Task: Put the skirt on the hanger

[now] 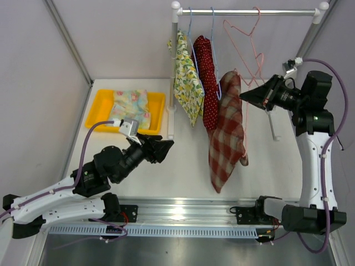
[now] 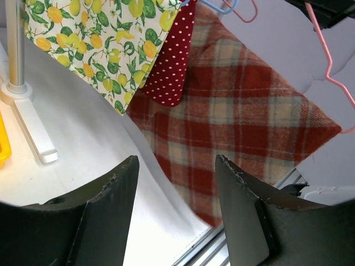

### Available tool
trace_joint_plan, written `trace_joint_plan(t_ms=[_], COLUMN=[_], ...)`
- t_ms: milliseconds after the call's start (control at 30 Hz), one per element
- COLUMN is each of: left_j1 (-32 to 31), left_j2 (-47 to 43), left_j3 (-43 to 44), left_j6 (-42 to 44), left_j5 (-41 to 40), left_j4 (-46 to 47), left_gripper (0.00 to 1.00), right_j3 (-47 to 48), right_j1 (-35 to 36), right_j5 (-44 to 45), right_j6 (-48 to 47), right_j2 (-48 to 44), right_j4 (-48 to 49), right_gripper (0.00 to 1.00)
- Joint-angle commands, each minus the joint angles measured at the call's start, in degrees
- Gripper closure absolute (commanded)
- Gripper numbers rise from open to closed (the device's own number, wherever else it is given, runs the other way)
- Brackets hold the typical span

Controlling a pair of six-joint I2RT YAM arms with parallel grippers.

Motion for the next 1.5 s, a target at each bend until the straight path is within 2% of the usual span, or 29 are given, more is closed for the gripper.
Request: trace_joint_plan(t_ms=[0, 100, 200, 333, 733, 867, 1000, 1267, 1467], left_j1=[0.3, 0.4, 0.6, 0.8, 0.8, 0.8, 0.8, 0.8, 0.8], left_j2=[0.7, 0.4, -0.2, -0.7, -0.5, -0.6, -1.3, -1.4, -2.0], left_j3=[2.5, 2.5, 2.6, 3.4, 4.9, 4.9, 4.3, 4.5, 4.0], left_j6=[1.8, 2.1, 2.1, 2.3, 2.3, 1.8, 1.6, 1.8, 1.6], left_j5=[1.1, 1.1, 0.9, 0.6, 0.2, 0.0, -0.4, -1.2, -1.6], left_j4=[1.4, 0.9, 0.3, -0.9, -3.7, -4.4, -4.6, -5.5, -6.3], left_gripper=[0.37, 0.37, 0.37, 0.37, 0.37, 0.38, 0.38, 0.38, 0.38], right_j3=[5.7, 11.3, 17.6, 30.8, 56.5, 58.5, 60.8, 60.7, 58.4], right_j1=[3.0, 2.9, 1.3, 1.8, 4.0, 4.7, 5.8, 9.3, 10.5], right_j5=[-2.1, 0.0, -0.1, 1.0, 2.4, 2.1, 3.5, 8.2, 12.0], right_j6=[0.1, -3.3, -3.6, -6.8, -4.9, -2.6, -3.2, -4.4, -4.0], right_j2=[4.1, 9.0, 13.6, 21.0, 39.7, 43.2, 46.1, 47.7, 45.0], right_j4=[7.7, 2.3, 2.2, -2.5, -4.7, -1.1, -1.6, -1.5, 1.3], right_gripper=[1.0, 1.0, 1.0, 1.0, 1.0, 1.0, 1.0, 1.0, 1.0])
